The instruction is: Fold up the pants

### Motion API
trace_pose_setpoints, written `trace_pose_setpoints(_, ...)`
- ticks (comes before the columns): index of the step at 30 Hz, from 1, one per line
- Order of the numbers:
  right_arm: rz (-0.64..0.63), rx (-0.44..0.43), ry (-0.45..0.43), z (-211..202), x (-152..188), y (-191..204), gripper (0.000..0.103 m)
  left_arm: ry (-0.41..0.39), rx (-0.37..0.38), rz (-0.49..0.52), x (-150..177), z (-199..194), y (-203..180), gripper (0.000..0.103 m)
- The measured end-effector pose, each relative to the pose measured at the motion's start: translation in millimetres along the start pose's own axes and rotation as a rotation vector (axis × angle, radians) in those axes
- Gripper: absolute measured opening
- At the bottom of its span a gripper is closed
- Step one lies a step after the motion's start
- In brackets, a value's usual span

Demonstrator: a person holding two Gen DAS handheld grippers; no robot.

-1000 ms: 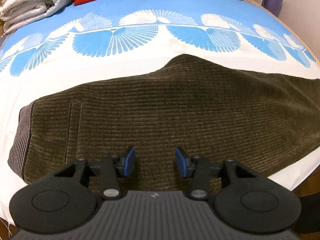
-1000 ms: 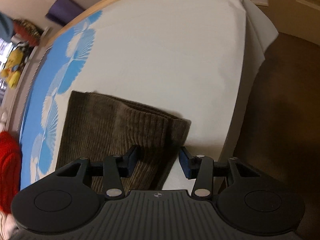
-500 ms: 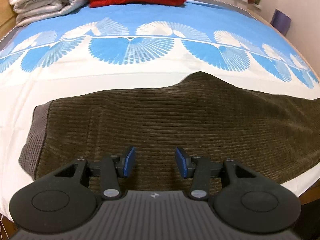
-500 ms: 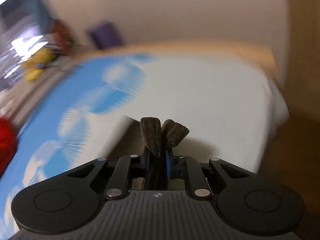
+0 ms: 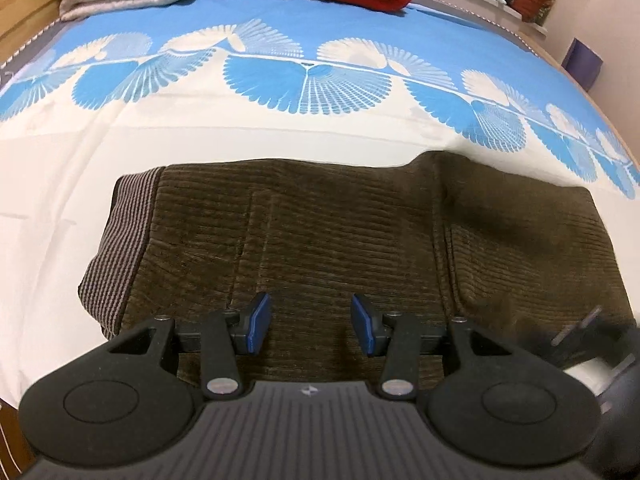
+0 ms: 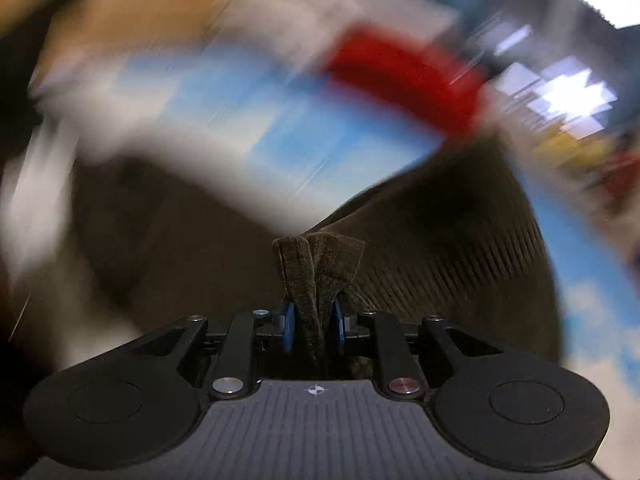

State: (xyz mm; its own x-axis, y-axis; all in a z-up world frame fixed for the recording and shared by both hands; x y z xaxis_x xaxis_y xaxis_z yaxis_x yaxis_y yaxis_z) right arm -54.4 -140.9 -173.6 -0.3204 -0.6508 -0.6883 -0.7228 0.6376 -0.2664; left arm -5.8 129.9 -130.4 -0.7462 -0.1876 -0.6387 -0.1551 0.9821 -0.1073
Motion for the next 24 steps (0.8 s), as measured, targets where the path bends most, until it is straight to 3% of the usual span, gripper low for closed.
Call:
trace_pose_setpoints(2, -0.058, 0.023, -0.022, 0, 4, 10, 0.028, 0.005, 0.009, -0.016, 0, -1, 3, 0.049)
trace_pose_setpoints(6, 0.081, -0.028, -0.123, -21, -9, -16, 0.047, -0.012, 0.027, -0.004, -3, -3, -2, 0.05)
trace_pose_setpoints(11, 0.163, 0.0, -0.109, -18, -11, -25, 0.048, -0.012, 0.031, -0.001, -6, 0, -11, 0.051)
trace_pose_setpoints(14, 0.159, -0.033, -0.069, -9, -9, -17, 0.048, -0.008, 0.03, 0.018, -6, 2, -15, 0.051)
trace_pose_setpoints(17, 0.135, -0.056, -0.047, 1, -9, -12, 0.041, -0.003, 0.019, 0.019, -6, 4, -15, 0.051)
trace_pose_setpoints(18, 0.156, -0.071, -0.057, 1, -11, -14, 0.011, 0.0, 0.017, 0.014, -6, 5, -13, 0.051)
trace_pose_setpoints(22, 0.225, -0.064, -0.23, -38, -30, -34, 0.012, -0.005, 0.018, 0.013, -6, 5, -14, 0.051)
trace_pose_setpoints(24, 0.157, -0.137, -0.175, -37, -25, -27, 0.012, -0.006, 0.02, 0.02, -7, 6, -16, 0.051)
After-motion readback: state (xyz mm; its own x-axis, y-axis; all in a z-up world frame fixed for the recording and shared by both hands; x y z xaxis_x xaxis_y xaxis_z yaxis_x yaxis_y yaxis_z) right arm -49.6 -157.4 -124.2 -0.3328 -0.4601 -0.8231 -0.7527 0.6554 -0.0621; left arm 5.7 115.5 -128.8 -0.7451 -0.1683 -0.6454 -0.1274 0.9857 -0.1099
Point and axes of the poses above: each gripper's, at about its wrist camera, not at the fingertips, and z roughly the way its jaws point, y to its left, x to its underside, the point moved 2 cm from there along z, roughly the way its jaws point, and after that the axes turned 9 degrees about -y, right-handed, at the moved point
